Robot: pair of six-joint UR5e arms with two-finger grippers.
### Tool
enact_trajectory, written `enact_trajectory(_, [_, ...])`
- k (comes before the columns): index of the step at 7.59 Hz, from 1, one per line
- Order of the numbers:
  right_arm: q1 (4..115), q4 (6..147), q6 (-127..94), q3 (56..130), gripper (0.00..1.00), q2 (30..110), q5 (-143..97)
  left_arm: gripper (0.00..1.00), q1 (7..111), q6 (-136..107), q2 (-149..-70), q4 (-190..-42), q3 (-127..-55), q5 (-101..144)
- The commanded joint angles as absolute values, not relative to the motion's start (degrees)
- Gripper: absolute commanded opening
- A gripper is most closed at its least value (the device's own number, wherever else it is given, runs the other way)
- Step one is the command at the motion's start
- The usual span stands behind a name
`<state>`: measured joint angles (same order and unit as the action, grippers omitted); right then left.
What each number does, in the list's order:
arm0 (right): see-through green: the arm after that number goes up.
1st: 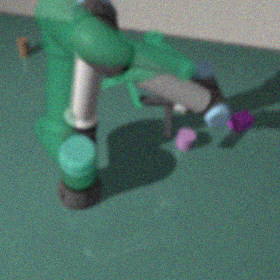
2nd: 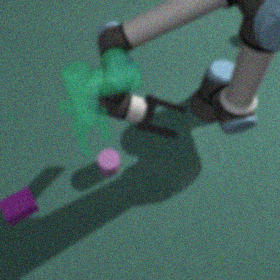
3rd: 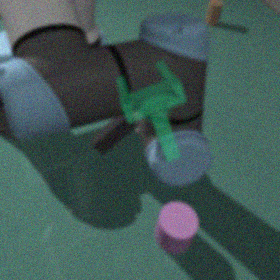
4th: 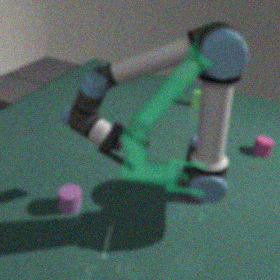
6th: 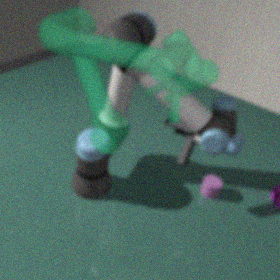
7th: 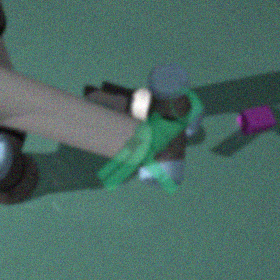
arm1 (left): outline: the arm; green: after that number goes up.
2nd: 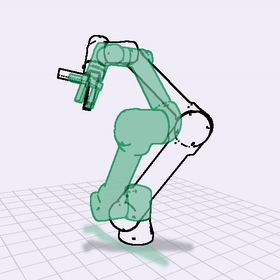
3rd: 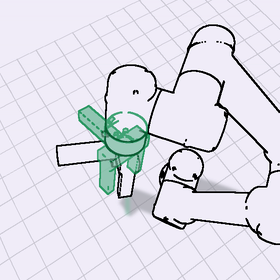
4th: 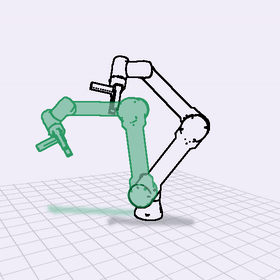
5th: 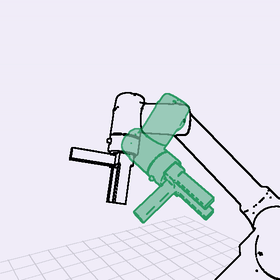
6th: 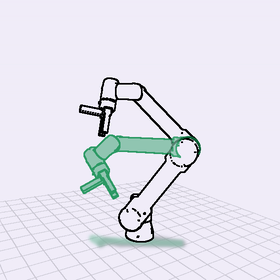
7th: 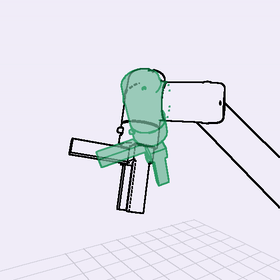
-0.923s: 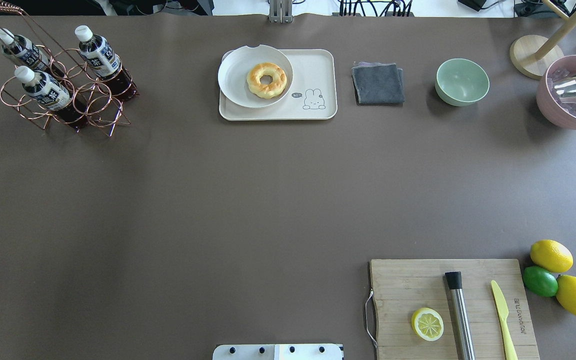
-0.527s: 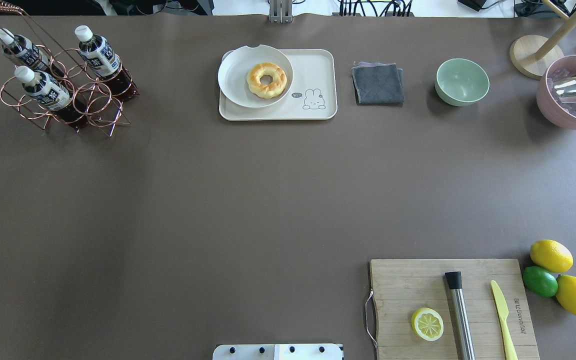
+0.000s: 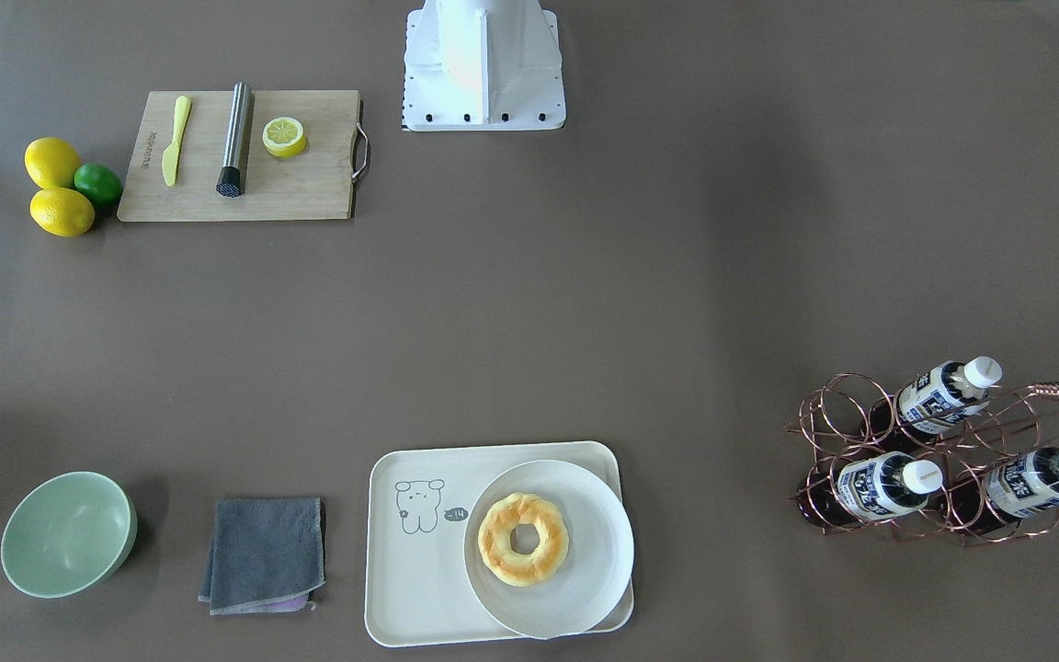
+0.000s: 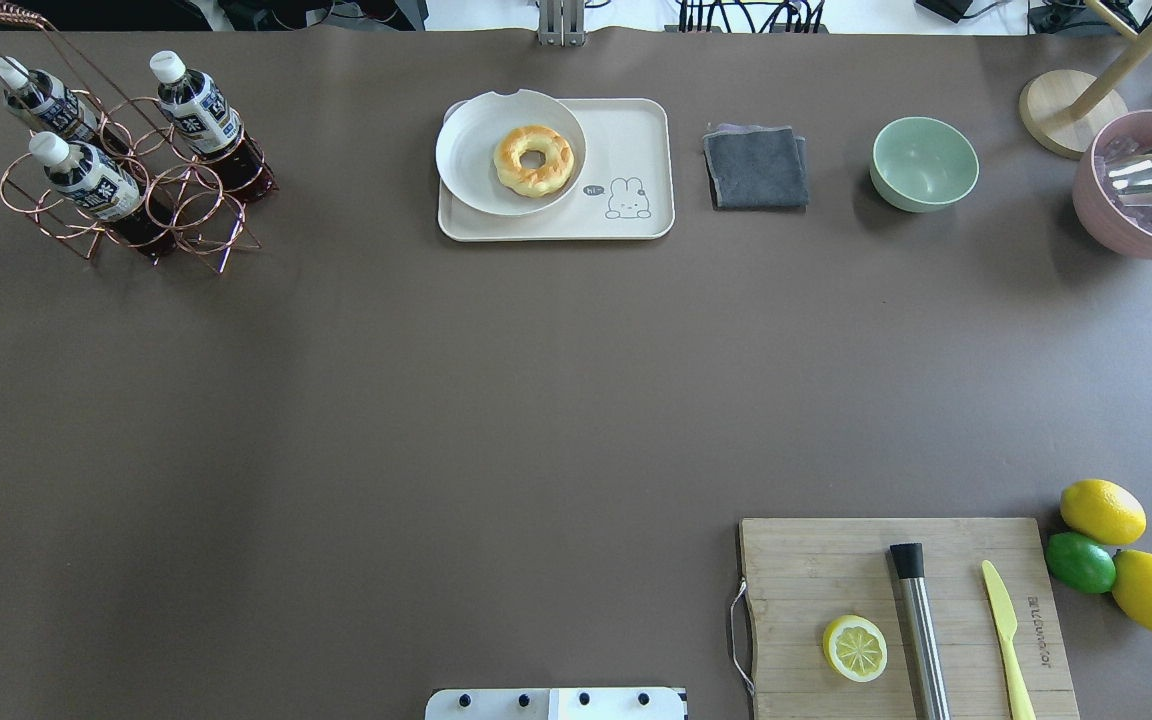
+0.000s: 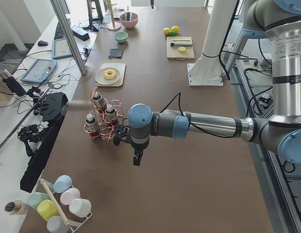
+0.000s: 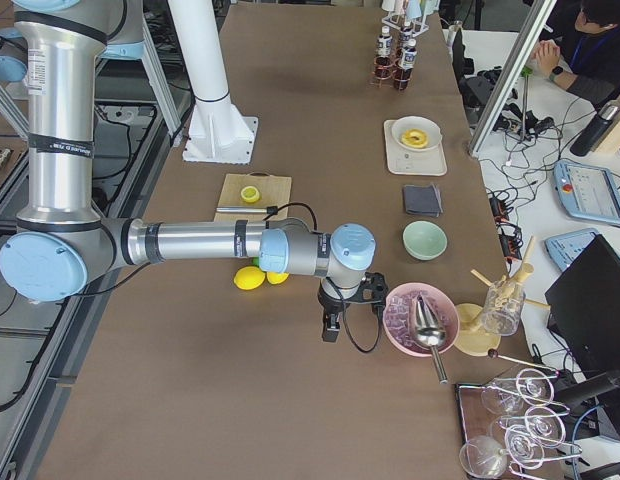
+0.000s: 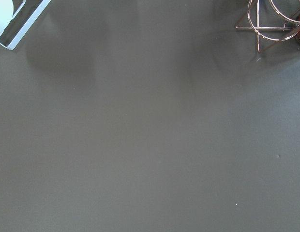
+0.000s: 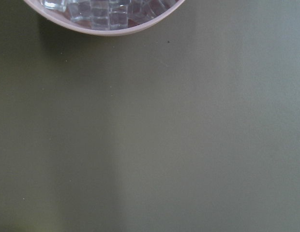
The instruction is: Place tea on tray
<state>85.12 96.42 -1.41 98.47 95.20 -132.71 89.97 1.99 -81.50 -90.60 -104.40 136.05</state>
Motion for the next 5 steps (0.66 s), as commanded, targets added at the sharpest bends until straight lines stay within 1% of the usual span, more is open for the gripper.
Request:
enact_trajectory(1, [85.43,96.42,-1.41,99.40,1.00,95.45,-132.98,0.99,90.00,1.93,-81.47,-90.53,-104.42,135.88])
enact_trajectory(5, [86.74,96.42,-1.41,100.02,1.00,96.42,-134.63,0.99,90.70,1.49,-82.44,-90.79,-104.24,135.97])
